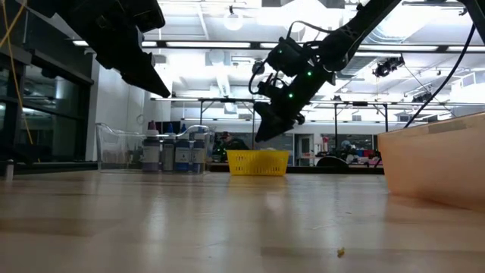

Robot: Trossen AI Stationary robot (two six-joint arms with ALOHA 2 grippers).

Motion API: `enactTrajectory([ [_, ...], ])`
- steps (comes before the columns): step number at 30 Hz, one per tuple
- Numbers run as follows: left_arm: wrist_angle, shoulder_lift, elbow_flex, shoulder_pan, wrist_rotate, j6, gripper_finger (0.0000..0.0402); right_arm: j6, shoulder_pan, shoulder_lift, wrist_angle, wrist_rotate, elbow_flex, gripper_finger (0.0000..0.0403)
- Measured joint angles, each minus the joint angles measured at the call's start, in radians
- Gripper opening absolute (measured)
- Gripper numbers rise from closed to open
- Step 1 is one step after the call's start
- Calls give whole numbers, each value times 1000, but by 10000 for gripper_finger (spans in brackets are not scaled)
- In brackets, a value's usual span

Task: Pick & Place Food Item
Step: Put the brown donut into the yellow bin

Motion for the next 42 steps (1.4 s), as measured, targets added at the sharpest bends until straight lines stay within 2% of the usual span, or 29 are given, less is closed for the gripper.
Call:
enactTrajectory([
  [16, 0, 0, 0, 0, 0, -3, 188, 1, 1, -1, 20, 0, 0, 151],
  [21, -1, 0, 0, 0, 0, -4, 188, 26, 12, -46, -1, 4, 7, 151],
  [26, -1, 0, 0, 0, 0, -3, 188, 107, 25, -132, -126, 27, 21, 149],
  [35, -1, 0, 0, 0, 0, -3, 188, 116, 56, -344, -484, 26, 20, 148],
  [42, 0, 0, 0, 0, 0, -5, 188, 255, 93, -443, -793, 26, 21, 148],
])
